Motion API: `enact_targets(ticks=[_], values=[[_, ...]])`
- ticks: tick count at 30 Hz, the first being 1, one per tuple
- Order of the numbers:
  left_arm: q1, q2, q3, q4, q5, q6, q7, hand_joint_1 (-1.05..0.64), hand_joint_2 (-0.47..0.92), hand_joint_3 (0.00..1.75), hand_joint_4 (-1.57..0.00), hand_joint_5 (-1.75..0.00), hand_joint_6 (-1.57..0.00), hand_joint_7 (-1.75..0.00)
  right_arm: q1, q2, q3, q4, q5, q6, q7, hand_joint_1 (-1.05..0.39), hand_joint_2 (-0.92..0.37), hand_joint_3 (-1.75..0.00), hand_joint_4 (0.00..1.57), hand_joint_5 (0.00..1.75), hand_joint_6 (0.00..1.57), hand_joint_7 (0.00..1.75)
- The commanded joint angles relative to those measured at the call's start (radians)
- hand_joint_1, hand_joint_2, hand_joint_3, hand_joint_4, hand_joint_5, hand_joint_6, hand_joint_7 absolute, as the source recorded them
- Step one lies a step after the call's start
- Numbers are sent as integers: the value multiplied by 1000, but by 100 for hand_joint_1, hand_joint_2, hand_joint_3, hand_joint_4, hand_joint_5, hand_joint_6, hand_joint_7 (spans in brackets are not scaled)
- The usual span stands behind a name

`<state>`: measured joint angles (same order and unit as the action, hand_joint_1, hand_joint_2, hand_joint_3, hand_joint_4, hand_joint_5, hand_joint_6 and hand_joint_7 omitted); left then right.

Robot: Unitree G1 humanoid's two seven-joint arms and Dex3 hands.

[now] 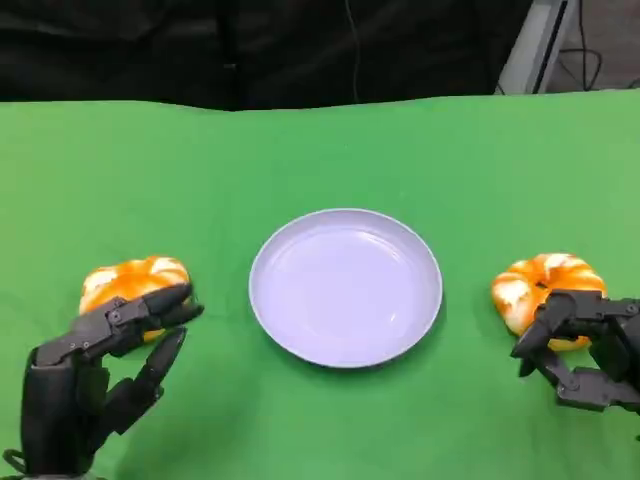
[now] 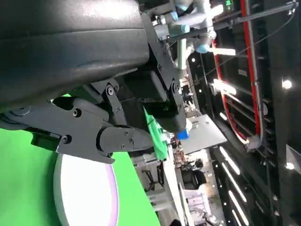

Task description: Grasp the bread from the table and place it into the plate.

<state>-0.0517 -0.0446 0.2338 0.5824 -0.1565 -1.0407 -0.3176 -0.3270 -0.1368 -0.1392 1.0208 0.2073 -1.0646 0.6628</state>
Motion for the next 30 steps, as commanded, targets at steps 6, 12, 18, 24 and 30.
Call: enact_targets(ticks=[6,12,18,24,30], values=[[-5,43,-1,23,70,-35,103,-33,92,24,-79,-14,-75,0,-9,-16,-13,7,18,0,10,9,-64,-96,86,144,90,106],[8,58,17,2,201,-30,220,-49,92,20,-74,-3,-64,0,-6,-16,-15,5,21,-1,16,9,-63,-97,86,144,91,105],[20,74,15,-19,269,-19,308,-54,92,19,-72,-1,-62,0,-3,-14,-17,3,31,5,26,10,-65,-95,85,143,91,103],[40,88,15,-53,402,-8,421,-57,92,17,-62,0,-54,0,-2,-17,-17,3,36,6,34,9,-66,-93,85,144,91,103],[52,129,13,-87,693,26,645,-55,92,14,-49,0,-46,0,1,-24,-17,2,23,12,20,8,-66,-92,85,144,91,104]])
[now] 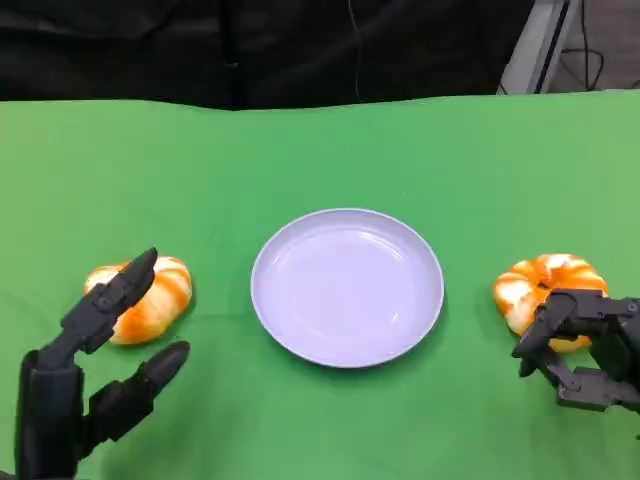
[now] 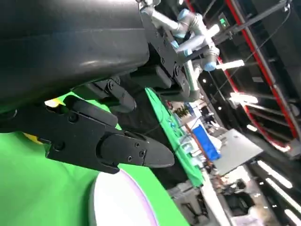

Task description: Grasp the bread from the table and place it into the plate.

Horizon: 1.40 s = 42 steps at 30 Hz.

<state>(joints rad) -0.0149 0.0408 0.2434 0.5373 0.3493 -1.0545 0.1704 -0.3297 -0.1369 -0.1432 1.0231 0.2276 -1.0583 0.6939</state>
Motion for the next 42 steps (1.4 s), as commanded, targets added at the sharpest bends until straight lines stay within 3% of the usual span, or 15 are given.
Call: enact_targets(ticks=[1,6,16,30,42], values=[[19,56,-3,-55,258,65,216,-56,92,14,-46,0,-45,0,5,-26,-12,0,-4,5,-19,8,-66,-92,85,144,91,104],[26,102,-68,-84,427,171,411,-60,92,14,-34,0,-43,-1,3,-28,-13,-2,2,9,-15,8,-68,-91,85,145,90,106],[19,190,-205,-97,514,356,574,-64,92,16,-31,0,-48,-1,10,-24,-17,-12,19,29,7,7,-72,-85,84,148,86,113],[-81,271,-321,15,463,474,632,-65,92,18,-30,0,-44,0,14,-22,-18,-15,10,22,0,7,-69,-90,83,149,85,113],[-93,296,-365,25,428,496,645,-65,92,20,-29,0,-43,0,14,-21,-18,-15,8,19,-1,8,-70,-88,84,148,86,113]])
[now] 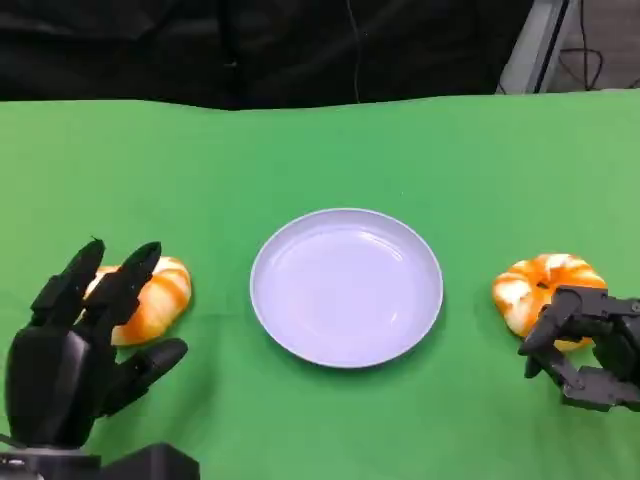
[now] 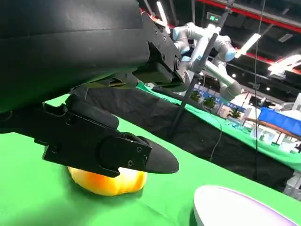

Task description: Grasp the bread from the table and place it into the plate.

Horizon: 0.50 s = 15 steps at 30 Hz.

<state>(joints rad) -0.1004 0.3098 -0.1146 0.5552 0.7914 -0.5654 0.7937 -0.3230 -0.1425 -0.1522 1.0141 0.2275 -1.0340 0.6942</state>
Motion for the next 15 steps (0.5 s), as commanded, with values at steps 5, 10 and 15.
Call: enact_targets(ticks=[5,10,15], values=[[-8,31,-15,7,-20,10,26,-65,92,20,-29,0,-43,0,8,-16,-9,-6,8,-5,-2,8,-70,-88,84,148,86,113],[-9,34,-21,7,-24,13,29,-65,92,20,-29,0,-43,0,8,-16,-9,-6,8,-5,-2,8,-70,-88,84,148,86,112],[-96,57,-17,92,-55,41,-36,-63,92,18,-26,0,-39,0,11,-13,-9,-10,8,-1,-3,7,-70,-88,84,148,86,113]])
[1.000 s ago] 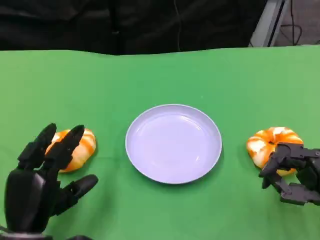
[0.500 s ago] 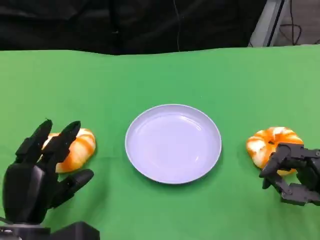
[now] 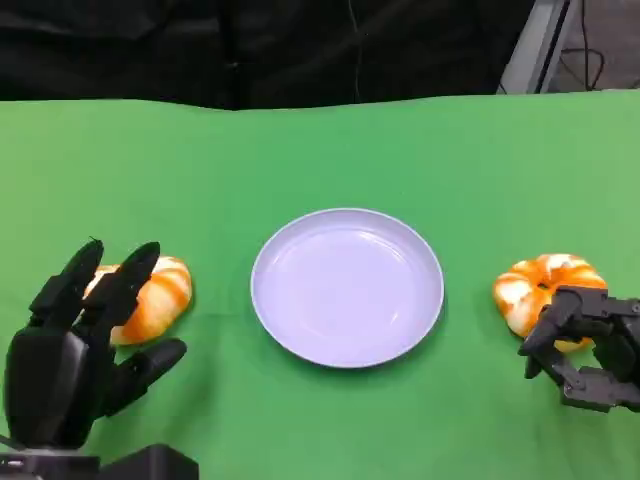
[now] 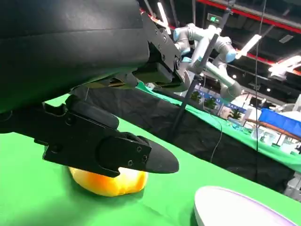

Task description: Grasp the bread from the table and place it into the plate.

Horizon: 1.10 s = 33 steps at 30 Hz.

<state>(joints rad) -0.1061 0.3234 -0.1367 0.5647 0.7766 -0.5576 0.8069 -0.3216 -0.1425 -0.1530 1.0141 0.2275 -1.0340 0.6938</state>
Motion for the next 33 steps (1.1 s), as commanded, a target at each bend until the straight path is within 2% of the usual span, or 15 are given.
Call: enact_targets(ticks=[1,8,23,33], values=[[-107,48,5,99,-49,36,-63,-63,92,18,-26,0,-38,0,11,-13,-8,-12,9,-1,-3,7,-70,-88,84,148,87,113],[-127,60,-17,133,-74,23,-51,-61,92,18,-27,-1,-38,0,10,-12,-10,-10,11,3,1,7,-66,-95,83,148,86,113],[-137,66,-37,144,-99,21,-64,-61,92,19,-28,-1,-38,0,11,-14,-9,-14,8,7,-1,7,-67,-94,83,149,86,113],[-183,61,-58,229,-141,1,-120,-60,92,17,-29,0,-39,0,10,-10,-10,-12,3,-3,-7,7,-67,-93,83,149,86,114]])
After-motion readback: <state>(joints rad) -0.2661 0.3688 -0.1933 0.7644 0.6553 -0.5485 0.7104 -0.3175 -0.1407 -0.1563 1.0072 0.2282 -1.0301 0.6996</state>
